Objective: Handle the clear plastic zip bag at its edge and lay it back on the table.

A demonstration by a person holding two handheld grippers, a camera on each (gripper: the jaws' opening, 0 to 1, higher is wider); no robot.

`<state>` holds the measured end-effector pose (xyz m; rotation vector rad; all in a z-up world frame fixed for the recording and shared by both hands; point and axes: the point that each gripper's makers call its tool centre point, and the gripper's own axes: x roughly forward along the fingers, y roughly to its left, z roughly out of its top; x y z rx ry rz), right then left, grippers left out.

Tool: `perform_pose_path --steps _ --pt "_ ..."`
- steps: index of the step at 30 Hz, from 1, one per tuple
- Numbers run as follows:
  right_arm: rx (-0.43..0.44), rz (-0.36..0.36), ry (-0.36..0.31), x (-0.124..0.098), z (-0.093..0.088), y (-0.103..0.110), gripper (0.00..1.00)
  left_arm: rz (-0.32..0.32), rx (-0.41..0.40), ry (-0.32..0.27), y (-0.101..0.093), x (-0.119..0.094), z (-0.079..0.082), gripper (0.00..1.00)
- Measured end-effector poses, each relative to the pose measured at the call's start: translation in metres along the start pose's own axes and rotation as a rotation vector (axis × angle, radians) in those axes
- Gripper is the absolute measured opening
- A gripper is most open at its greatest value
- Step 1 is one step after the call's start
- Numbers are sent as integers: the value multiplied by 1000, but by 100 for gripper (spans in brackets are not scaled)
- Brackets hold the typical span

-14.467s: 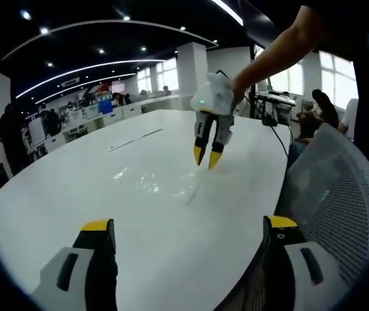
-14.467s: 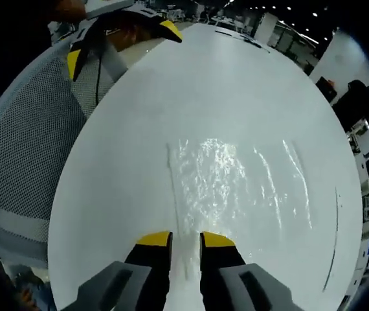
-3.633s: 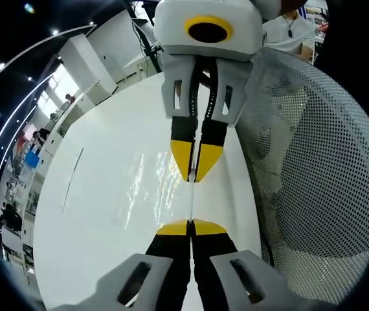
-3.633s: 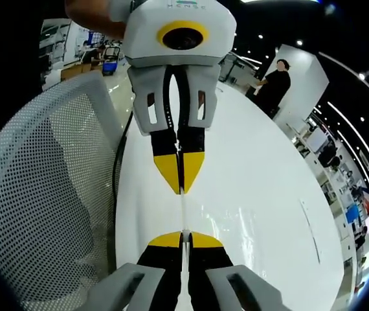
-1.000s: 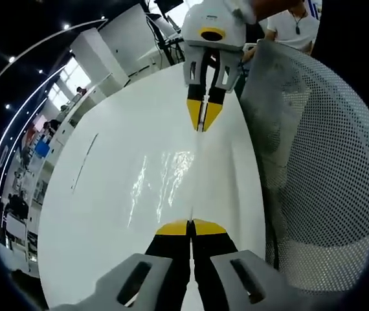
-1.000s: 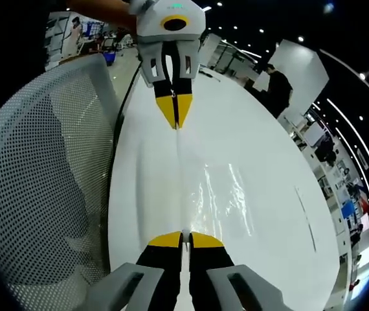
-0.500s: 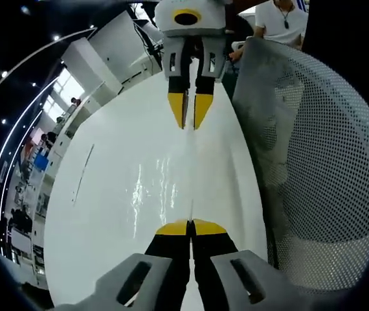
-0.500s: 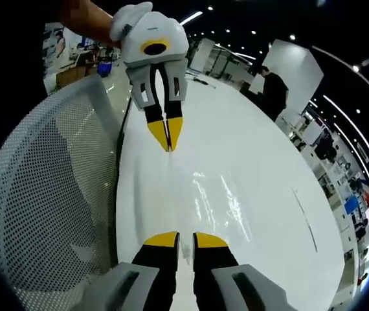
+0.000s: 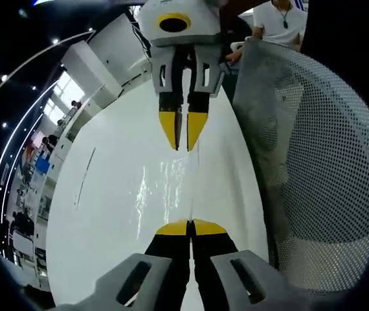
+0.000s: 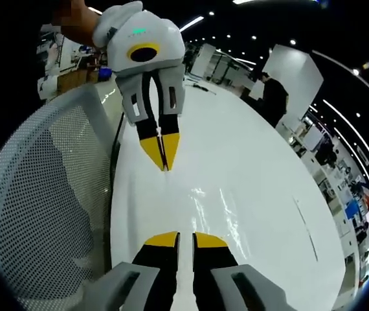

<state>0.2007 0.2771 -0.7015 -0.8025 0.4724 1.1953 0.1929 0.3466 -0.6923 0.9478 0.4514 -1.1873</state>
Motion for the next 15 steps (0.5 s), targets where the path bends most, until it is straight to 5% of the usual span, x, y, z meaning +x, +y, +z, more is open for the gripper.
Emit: perform_pose_path --steps 15 --pt "13 27 -26 0 10 13 4 7 -5 2 -4 -1 3 0"
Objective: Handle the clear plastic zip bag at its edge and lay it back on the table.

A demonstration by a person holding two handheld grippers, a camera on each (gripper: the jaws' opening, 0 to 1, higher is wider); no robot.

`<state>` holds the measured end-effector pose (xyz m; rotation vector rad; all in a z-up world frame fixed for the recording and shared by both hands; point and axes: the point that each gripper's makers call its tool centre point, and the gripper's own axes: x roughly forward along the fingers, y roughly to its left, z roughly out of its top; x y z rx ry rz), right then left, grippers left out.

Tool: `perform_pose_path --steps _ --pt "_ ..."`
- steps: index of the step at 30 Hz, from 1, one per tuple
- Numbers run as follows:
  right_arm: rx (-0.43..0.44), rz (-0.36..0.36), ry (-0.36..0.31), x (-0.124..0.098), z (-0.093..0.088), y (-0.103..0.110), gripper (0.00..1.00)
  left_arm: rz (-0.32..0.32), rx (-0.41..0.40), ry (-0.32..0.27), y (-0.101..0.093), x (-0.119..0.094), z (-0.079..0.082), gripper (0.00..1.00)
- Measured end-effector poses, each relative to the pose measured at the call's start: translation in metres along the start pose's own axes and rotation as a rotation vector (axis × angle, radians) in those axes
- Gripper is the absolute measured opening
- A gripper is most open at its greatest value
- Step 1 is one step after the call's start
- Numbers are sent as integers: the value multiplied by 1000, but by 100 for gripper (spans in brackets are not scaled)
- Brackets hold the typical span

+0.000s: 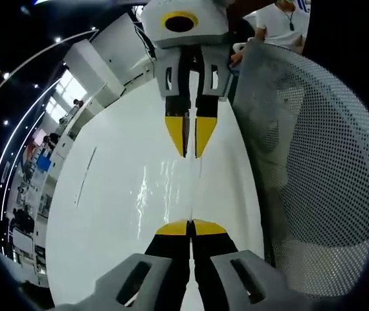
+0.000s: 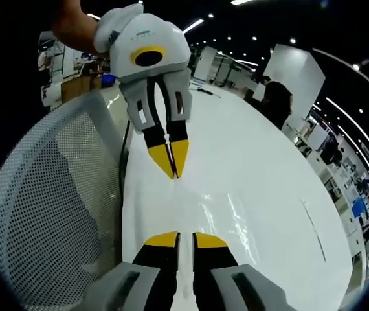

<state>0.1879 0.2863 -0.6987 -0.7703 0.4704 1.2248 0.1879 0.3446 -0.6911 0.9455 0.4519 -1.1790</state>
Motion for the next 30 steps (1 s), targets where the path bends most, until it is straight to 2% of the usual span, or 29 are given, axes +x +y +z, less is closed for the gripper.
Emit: perform_pose_path --steps 3,7,12,20,30 --pt "12 0 7 2 -2 1 3 -4 1 -23 -2 -2 6 0" --pt "22 4 2 4 0 4 0 -4 5 -25 -4 -3 7 0" --pt "14 3 -1 5 1 5 0 18 18 -26 -1 -3 6 0" --pt "29 -8 4 5 0 -1 0 47 46 -44 0 -7 16 1" --pt "38 -4 15 10 4 -2 0 33 98 -95 -2 -5 43 5"
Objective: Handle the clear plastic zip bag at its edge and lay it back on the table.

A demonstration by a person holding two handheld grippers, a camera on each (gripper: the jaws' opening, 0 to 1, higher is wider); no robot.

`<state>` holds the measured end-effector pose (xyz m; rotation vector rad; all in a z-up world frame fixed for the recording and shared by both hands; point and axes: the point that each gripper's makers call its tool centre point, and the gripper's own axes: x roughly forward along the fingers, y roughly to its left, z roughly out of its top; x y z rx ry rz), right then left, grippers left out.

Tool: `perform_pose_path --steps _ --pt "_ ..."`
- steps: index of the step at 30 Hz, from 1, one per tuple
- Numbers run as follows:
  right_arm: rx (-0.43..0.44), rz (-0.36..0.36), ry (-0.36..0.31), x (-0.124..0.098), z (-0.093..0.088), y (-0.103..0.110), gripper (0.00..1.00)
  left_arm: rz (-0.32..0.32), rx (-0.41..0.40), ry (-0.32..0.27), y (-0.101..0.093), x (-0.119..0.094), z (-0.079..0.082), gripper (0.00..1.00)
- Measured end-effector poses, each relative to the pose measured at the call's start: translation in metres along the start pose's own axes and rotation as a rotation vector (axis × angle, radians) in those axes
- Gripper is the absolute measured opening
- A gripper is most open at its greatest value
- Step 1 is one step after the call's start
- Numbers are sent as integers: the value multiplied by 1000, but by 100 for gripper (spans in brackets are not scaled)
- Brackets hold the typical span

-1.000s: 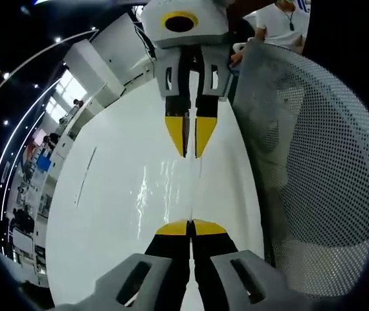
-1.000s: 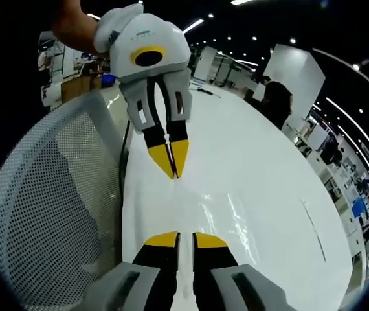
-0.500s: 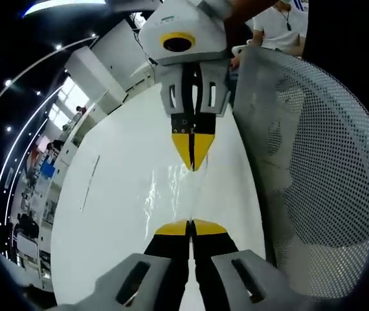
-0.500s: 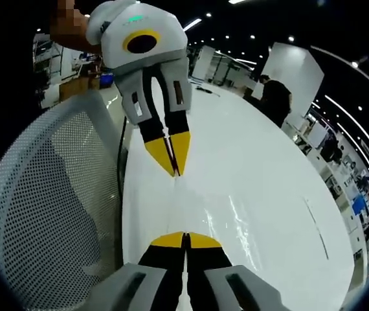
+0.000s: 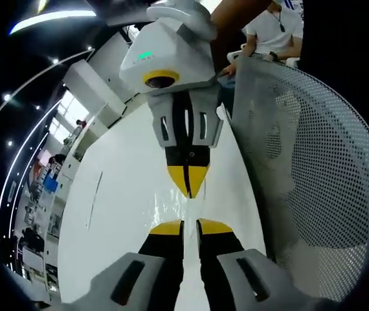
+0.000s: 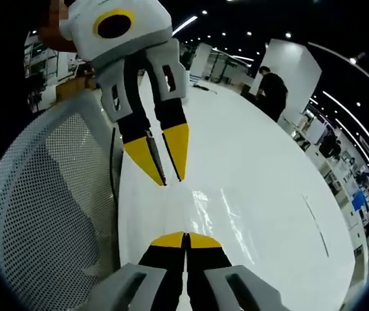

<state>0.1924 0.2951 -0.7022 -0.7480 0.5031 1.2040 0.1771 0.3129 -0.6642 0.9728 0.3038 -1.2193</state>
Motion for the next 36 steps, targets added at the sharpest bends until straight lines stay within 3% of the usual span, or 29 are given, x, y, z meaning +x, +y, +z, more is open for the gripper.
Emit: perform_pose_path --steps 7,15,18,20,26,32,36 --pt "32 -6 -1 0 4 -6 0 -34 34 0 -11 15 8 9" --pt "61 -22 -11 -2 8 -13 0 4 57 21 -7 29 8 9" --pt "76 -25 -14 -3 9 -13 0 5 69 42 -8 32 5 0" --pt "77 -28 -15 -6 11 -13 0 7 86 53 -9 34 3 0" --pt "81 -85 -31 -14 21 -29 0 -17 132 86 -18 35 -5 0" --pt "85 -217 -74 -31 35 -64 0 -27 139 119 -25 34 -11 0" --pt "91 -246 -80 -37 38 -75 0 -17 152 122 -26 33 -12 0"
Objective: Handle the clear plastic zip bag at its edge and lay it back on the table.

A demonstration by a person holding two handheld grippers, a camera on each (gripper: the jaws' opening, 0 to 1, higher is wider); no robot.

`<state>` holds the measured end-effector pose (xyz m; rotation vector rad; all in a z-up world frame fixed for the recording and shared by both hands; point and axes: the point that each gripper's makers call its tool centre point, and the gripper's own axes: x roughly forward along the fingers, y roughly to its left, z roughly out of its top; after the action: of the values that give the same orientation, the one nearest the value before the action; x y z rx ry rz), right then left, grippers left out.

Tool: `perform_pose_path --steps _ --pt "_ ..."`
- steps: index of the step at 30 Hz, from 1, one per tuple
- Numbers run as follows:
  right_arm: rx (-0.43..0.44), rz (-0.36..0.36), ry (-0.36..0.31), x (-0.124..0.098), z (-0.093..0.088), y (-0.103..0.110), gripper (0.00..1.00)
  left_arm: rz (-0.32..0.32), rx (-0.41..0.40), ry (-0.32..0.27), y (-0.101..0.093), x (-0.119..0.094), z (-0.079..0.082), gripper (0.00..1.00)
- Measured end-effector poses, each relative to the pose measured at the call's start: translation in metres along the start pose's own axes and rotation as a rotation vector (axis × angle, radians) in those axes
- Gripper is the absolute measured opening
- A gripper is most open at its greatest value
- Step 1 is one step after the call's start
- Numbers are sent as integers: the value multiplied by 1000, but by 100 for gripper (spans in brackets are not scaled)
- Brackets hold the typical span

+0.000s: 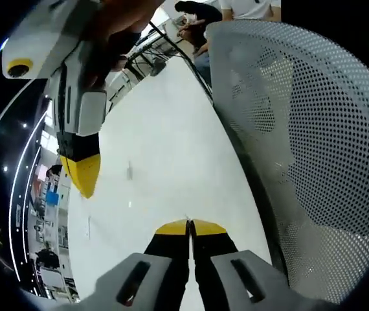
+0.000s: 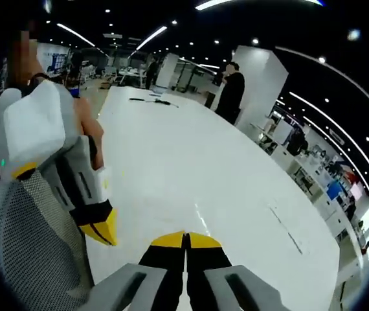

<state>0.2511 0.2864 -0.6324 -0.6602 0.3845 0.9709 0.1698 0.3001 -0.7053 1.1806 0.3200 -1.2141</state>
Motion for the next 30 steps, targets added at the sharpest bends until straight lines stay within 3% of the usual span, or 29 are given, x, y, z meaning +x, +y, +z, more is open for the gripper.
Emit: perform_pose_path --steps 7,16,21,25,27,30 --pt "-10 -54 -7 -3 2 -4 0 1 -23 3 1 -2 -6 0" --pt "-38 -93 22 0 -12 -1 0 18 -44 6 11 -1 -11 0" --pt "-84 -98 50 4 -20 0 0 75 -210 -101 31 -5 1 0" --pt "-115 -96 66 5 -21 1 0 76 -342 -176 37 -11 8 6" --pt "-131 -87 71 9 -23 3 0 96 -453 -241 43 -18 11 10" --pt "-152 -79 79 19 -28 5 0 107 -541 -274 47 -27 11 14"
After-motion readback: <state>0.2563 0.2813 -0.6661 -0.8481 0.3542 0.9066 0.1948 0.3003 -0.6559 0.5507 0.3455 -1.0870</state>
